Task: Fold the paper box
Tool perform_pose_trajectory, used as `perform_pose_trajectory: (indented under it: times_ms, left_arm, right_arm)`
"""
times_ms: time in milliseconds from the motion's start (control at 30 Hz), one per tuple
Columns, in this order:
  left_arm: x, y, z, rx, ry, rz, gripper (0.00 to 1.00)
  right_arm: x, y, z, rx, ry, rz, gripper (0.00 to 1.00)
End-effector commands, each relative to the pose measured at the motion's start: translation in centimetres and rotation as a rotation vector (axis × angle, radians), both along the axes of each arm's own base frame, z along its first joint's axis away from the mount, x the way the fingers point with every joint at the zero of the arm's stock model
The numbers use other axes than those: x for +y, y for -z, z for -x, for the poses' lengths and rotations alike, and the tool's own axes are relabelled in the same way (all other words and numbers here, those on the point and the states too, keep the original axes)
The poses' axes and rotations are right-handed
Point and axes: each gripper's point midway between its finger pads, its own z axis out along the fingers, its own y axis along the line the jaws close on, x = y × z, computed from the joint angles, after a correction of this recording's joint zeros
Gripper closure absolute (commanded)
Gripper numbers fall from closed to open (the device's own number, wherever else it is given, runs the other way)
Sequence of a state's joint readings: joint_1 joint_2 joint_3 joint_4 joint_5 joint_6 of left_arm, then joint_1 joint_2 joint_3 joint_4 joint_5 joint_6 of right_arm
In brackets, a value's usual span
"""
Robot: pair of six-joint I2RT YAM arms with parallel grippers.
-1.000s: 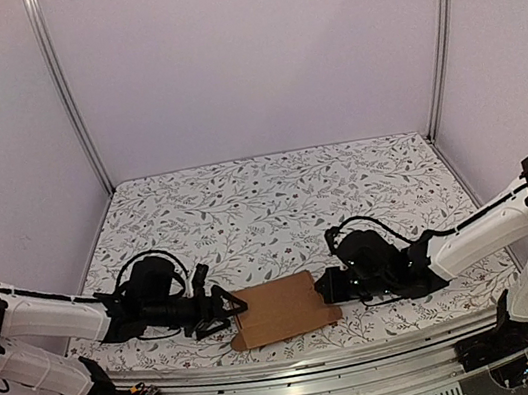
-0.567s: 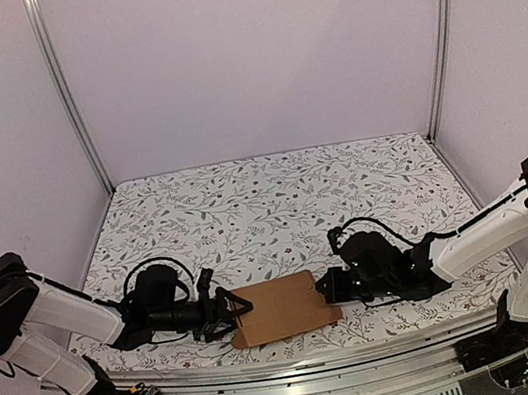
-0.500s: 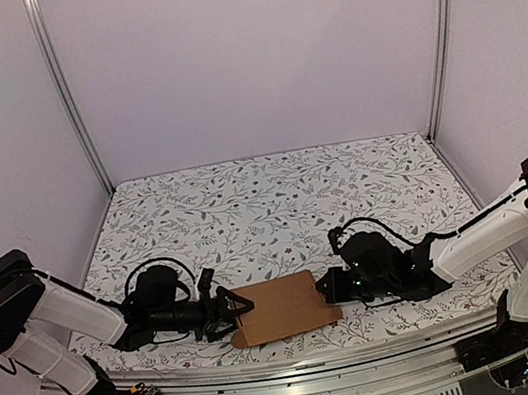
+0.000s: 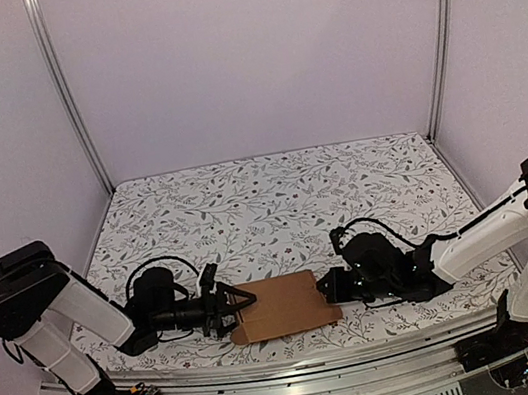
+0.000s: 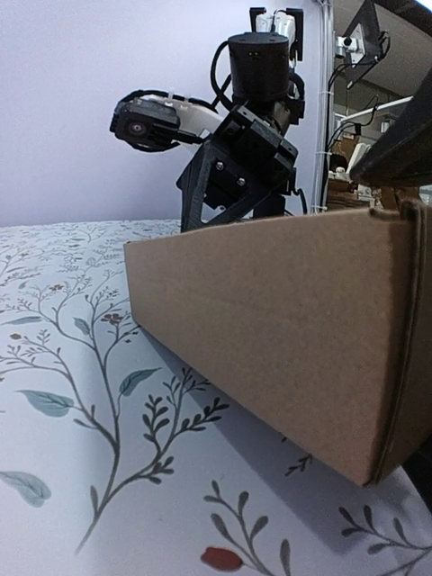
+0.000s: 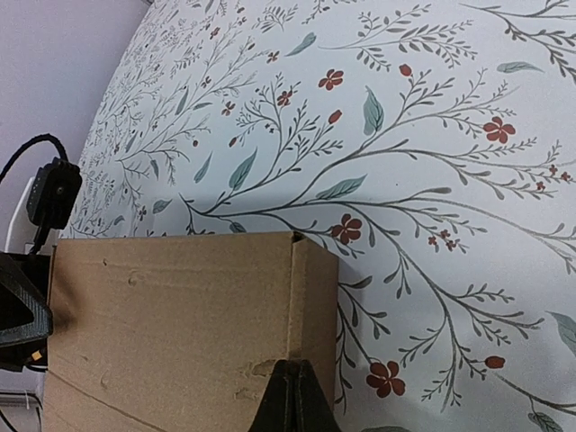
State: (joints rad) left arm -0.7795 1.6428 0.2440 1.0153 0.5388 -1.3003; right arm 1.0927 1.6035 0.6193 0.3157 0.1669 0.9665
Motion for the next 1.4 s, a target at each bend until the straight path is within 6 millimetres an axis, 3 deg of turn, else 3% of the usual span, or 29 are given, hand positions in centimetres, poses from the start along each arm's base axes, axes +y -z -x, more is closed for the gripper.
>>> perform_pose_trajectory:
  times_ms: [0,300,467,533,667,833,1100,1133,1367]
  left_arm:
    - [0.1,-0.7,0.0,-0.006,0.004,0.042,0.27]
    - [0.3,-0.6,0.3,0.007,0.004,0.041,0.44]
    - [0.1,-0.8,0.3,0.013,0.013,0.049,0.59]
    - [-0.1,-1.0,0.2,0.014,0.019,0.057,0.62]
    - [-0.2,-1.1,0.4,0.024,0.032,0.059,0.65]
    - [-0.2,-1.7,0.6,0.033,0.065,0.063,0.65]
    - [0.7,-2.2,0.8,0.050,0.119,0.001,0.70]
    - [1.1,-2.2,0.8,0.060,0.118,-0.005,0.71]
    - [2.4,-4.6,0.7,0.046,0.151,0.037,0.77]
  right_arm:
    - [-3.8,5.3,2.0,0.110,0.002,0.189,1.00]
    - [-3.7,5.2,1.9,0.109,0.004,0.186,1.00]
    - [-3.3,4.2,1.7,0.082,-0.013,0.172,0.98]
    - [-3.1,3.3,1.5,0.054,-0.023,0.165,0.91]
    - [-2.7,0.5,1.1,-0.022,-0.074,0.169,0.63]
    - [-2.9,-3.3,1.1,-0.134,-0.179,0.234,0.37]
    - [-4.0,-9.1,1.8,-0.375,-0.417,0.392,0.14]
    - [-4.3,-9.8,1.7,-0.407,-0.436,0.412,0.04]
    - [-4.2,-14.3,2.9,-0.595,-0.591,0.421,0.01]
